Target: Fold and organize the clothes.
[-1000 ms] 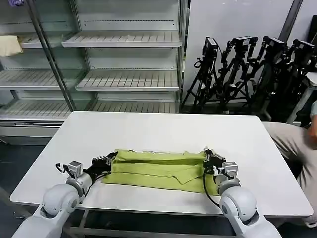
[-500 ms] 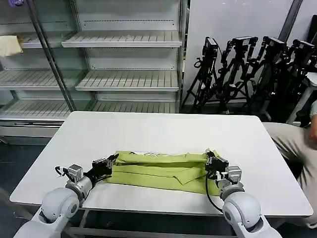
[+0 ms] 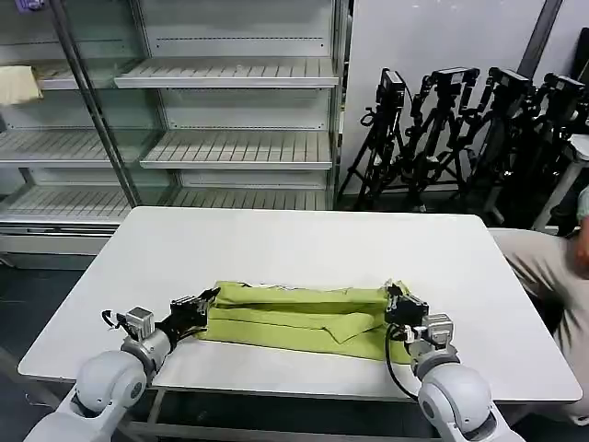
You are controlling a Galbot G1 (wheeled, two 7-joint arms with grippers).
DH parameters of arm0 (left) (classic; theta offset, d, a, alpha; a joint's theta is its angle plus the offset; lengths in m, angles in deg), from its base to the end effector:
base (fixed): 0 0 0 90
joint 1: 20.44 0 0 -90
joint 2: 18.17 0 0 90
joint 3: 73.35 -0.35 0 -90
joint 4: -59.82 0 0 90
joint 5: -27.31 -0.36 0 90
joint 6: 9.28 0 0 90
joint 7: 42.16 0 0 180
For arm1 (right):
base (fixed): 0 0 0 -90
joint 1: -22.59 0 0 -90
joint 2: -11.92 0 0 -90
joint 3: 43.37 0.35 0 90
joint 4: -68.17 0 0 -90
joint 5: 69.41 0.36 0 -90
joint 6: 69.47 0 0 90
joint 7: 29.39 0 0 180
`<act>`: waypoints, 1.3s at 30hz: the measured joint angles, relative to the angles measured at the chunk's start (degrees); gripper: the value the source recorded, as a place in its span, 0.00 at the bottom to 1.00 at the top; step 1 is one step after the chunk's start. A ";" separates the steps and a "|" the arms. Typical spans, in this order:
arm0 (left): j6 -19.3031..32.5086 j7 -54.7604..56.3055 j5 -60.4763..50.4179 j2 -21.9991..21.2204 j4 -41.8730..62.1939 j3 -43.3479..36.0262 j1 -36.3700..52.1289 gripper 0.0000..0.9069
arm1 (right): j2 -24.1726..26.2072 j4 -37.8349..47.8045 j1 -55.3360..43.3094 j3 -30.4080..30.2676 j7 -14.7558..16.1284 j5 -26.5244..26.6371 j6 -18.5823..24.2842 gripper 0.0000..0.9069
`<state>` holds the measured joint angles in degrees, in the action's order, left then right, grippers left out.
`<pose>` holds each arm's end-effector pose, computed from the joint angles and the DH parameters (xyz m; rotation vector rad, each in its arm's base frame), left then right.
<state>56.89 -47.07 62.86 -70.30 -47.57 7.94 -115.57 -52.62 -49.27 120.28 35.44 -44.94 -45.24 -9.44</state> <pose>0.3183 0.1077 -0.2528 -0.5343 -2.7390 -0.0718 0.2848 -0.0232 -0.2331 0.1465 -2.8493 0.1252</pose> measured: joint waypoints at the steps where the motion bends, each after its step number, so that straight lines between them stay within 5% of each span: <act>1: -0.12 -0.01 -0.03 0.11 0.03 0.02 0.02 0.01 | -0.09 0.13 0.09 0.00 0.07 -0.07 0.02 0.00; 2: -0.19 -0.04 -0.12 0.23 0.14 0.01 0.02 0.08 | -0.18 0.28 0.21 -0.01 0.16 -0.20 0.04 0.02; 3: -0.24 -0.12 -0.21 0.32 0.28 -0.07 -0.02 1.00 | -0.23 0.36 0.32 -0.02 0.27 -0.34 0.06 1.00; 16: -0.80 2.48 -0.84 -0.41 -1.48 -0.30 -0.49 1.00 | -0.13 -1.73 3.19 1.85 2.74 -3.51 1.57 1.00; 29: -6.14 21.46 8.56 -3.45 -4.88 -3.78 -0.93 0.99 | -0.59 -5.97 8.89 5.40 5.81 -6.65 4.17 1.00; 30: -6.40 22.38 8.94 -3.66 -4.93 -4.07 -0.98 0.29 | -0.70 -5.98 9.19 5.40 6.01 -6.86 4.40 1.00; 31: -6.61 23.29 9.28 -3.89 -4.93 -4.35 -0.99 0.29 | -0.79 -6.02 9.48 5.42 6.17 -7.11 4.63 1.00; 32: -6.84 24.17 9.66 -4.11 -4.94 -4.60 -0.98 0.01 | -0.87 -6.16 9.75 5.43 6.31 -7.33 4.82 1.00; 39: -7.62 27.94 11.55 -5.03 -5.56 -5.41 -1.01 0.01 | -0.82 -6.96 10.78 6.00 6.92 -8.23 5.56 1.00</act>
<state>49.28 -19.13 74.41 -75.33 -53.14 2.53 -116.59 -53.44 -56.23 131.06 41.45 -38.01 -53.47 -3.87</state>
